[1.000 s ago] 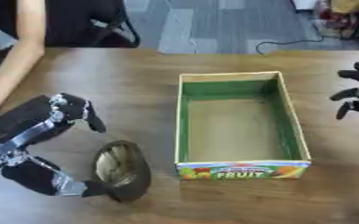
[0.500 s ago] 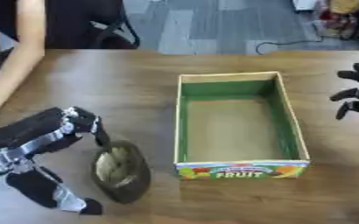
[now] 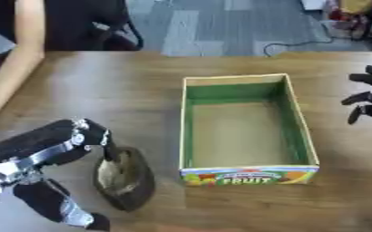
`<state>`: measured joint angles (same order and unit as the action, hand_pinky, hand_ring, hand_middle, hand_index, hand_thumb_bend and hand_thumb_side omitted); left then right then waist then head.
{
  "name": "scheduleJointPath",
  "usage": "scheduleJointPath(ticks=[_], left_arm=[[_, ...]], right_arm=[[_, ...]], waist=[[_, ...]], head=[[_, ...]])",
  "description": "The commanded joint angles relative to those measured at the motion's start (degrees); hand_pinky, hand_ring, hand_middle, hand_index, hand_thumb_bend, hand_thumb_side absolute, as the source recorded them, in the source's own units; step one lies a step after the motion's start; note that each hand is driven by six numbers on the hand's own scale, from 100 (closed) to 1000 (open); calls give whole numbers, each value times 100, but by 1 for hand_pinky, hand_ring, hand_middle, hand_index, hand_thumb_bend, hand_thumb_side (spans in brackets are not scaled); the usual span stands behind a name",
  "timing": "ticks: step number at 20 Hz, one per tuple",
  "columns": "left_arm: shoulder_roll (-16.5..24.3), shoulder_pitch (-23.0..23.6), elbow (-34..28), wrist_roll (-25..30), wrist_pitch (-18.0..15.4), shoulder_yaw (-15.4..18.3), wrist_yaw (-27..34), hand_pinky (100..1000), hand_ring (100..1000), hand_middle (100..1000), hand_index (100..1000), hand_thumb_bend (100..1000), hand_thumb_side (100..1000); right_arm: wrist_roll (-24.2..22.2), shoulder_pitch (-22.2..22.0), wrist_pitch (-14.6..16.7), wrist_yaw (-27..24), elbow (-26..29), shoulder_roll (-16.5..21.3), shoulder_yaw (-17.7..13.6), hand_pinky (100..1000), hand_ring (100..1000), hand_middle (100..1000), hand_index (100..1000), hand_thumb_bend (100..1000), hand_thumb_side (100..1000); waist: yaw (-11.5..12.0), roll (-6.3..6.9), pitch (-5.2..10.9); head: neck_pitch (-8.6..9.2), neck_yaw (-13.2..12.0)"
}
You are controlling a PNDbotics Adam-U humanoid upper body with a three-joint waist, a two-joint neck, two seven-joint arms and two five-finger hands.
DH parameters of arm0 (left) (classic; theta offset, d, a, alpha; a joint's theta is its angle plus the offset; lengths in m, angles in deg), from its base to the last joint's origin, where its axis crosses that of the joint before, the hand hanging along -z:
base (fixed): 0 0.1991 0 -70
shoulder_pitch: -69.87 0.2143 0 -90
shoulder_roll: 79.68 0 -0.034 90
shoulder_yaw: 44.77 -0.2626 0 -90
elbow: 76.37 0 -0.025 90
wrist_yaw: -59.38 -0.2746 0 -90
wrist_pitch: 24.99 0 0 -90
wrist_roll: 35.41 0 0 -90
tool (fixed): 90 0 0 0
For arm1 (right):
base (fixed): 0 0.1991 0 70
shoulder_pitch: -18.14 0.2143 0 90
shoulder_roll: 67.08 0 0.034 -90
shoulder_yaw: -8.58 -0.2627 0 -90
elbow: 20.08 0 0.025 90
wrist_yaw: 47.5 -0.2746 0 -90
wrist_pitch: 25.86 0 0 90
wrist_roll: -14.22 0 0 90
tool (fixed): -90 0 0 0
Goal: Pick up objects on the table and place them in the box.
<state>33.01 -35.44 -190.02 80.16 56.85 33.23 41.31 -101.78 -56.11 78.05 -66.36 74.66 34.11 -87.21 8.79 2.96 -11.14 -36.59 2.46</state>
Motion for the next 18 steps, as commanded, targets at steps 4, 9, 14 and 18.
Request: scheduleJointPath(ticks=[4,9,14,18], left_arm=[[41,-4,66,-81,27,14,-286,100,100,491,633,692,438],[-78,35,334,-186,62,-8,-523,100,100,492,632,696,430],[-193,49,602,-243,-10,-109,-709,100,100,488,627,700,424],[-250,47,730,-268,-73,-179,-727,100,100,477,615,698,418]], right_arm=[[-12,76,8,3,66,52,-73,460,685,880,1000,100,1000],[-12,86,9,1,70,40,-77,461,685,880,1000,100,1000],[-17,105,14,1,70,31,-79,461,685,880,1000,100,1000],[-19,122,18,4,70,26,-80,461,685,880,1000,100,1000]], waist=[[-10,-10,61],[-8,-25,40],[-26,-46,11],[-40,-59,-15]], head=[[20,-44],[36,-49],[49,-67],[41,-74]])
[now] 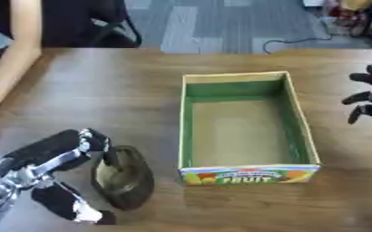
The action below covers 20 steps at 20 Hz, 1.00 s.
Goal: Pick up objects on the table and place them in the box.
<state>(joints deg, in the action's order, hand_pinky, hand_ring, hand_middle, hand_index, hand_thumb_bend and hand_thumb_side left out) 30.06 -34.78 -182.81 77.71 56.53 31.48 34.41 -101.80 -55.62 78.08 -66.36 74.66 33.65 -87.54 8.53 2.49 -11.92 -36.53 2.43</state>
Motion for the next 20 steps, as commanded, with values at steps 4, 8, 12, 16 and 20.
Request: scheduleJointPath(ticks=[4,8,12,16,20], left_arm=[[-3,-30,55,-55,-104,-65,-2,100,100,470,608,697,415],[-35,-36,100,-84,-131,-111,34,100,100,464,601,693,410],[-100,-44,205,-179,-117,-141,-18,100,100,454,589,684,402],[-162,-86,341,-297,-52,-184,-285,100,100,433,576,669,391],[-231,-128,454,-431,59,-211,-726,100,100,406,556,630,358]], right_arm=[[-19,80,20,7,65,75,-46,461,685,880,1000,100,1000],[-25,86,19,8,67,68,-43,461,685,880,1000,100,1000],[-30,90,15,11,69,65,-42,461,685,880,1000,100,1000],[-35,98,16,15,70,58,-39,461,685,880,1000,100,1000],[-41,102,17,17,70,50,-37,461,685,880,1000,100,1000]], waist=[[-20,-20,54],[-17,-18,47],[-19,-15,38],[-29,-16,34],[-39,-18,29]], head=[[30,-57],[30,-54],[34,-45],[35,-32],[40,-33]])
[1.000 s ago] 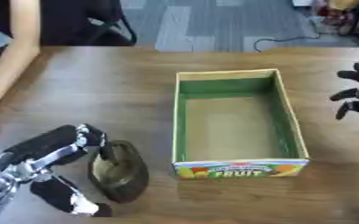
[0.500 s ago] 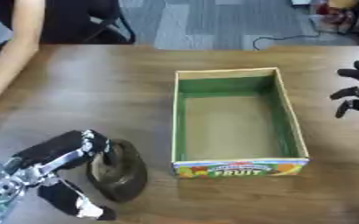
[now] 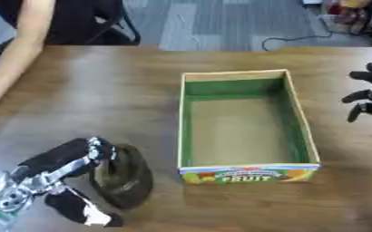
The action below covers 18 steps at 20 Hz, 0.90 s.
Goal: Pick up objects on the table and place them in the box.
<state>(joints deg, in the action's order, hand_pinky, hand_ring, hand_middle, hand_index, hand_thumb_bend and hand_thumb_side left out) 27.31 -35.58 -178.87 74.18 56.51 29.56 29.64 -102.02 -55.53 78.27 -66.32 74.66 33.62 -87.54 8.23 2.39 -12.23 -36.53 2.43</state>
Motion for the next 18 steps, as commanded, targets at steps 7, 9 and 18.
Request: scheduleJointPath(ticks=[7,9,18], left_arm=[[-89,-142,339,-154,134,-57,-932,100,100,367,523,611,329],[-133,-169,441,-203,150,-69,-1110,100,100,308,490,598,322],[-206,-192,660,-578,204,-114,-1465,100,100,100,364,100,211]], right_arm=[[-27,112,7,18,73,48,-33,461,685,880,1000,100,1000],[-28,117,10,20,71,49,-32,461,685,880,1000,100,1000],[-25,128,20,28,65,43,-41,461,685,880,1000,100,1000]], waist=[[-11,-21,47],[-14,-27,41],[-15,-40,15]], head=[[49,-37],[55,-42],[52,-47]])
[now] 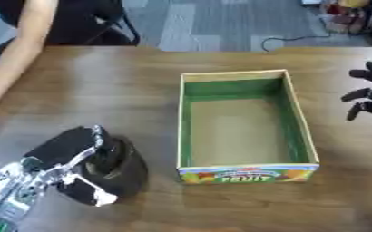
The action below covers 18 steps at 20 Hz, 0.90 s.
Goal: Pick up objects on the table and place them in the box.
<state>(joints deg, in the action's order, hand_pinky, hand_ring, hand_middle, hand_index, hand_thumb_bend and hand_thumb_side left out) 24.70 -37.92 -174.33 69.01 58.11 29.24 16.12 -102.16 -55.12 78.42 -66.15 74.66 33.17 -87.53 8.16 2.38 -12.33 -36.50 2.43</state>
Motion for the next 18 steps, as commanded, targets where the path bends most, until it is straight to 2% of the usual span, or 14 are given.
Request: scheduleJointPath(ticks=[1,2,3,4,15,17,18], left_arm=[[53,39,218,-82,71,-87,-134,100,100,100,359,100,210],[49,35,223,-105,100,-89,-151,100,100,100,350,100,252],[45,33,222,-130,123,-92,-167,100,100,100,353,100,226],[41,30,215,-161,142,-94,-180,100,100,100,338,100,271],[20,27,206,-280,153,-111,-248,100,100,100,316,100,268],[9,25,200,-336,154,-103,-218,100,100,100,344,100,221],[3,23,196,-379,155,-100,-193,100,100,100,379,100,148]], right_arm=[[-10,89,6,10,65,89,-42,461,685,880,1000,100,1000],[-8,91,7,8,64,89,-43,461,685,880,1000,100,1000],[-7,92,8,7,63,89,-43,461,685,880,1000,100,1000],[-8,91,9,7,62,89,-43,461,685,880,1000,100,1000],[-5,100,20,5,54,85,-52,461,685,880,1000,100,1000],[-4,100,20,3,54,84,-52,461,685,880,1000,100,1000],[-5,99,19,4,53,83,-53,461,685,880,1000,100,1000]], waist=[[-6,-41,25],[-6,-44,24],[-5,-46,23],[-4,-49,22],[2,-64,10],[3,-65,9],[2,-65,9]], head=[[48,-48],[48,-48],[49,-47],[48,-48],[45,-47],[47,-48],[47,-49]])
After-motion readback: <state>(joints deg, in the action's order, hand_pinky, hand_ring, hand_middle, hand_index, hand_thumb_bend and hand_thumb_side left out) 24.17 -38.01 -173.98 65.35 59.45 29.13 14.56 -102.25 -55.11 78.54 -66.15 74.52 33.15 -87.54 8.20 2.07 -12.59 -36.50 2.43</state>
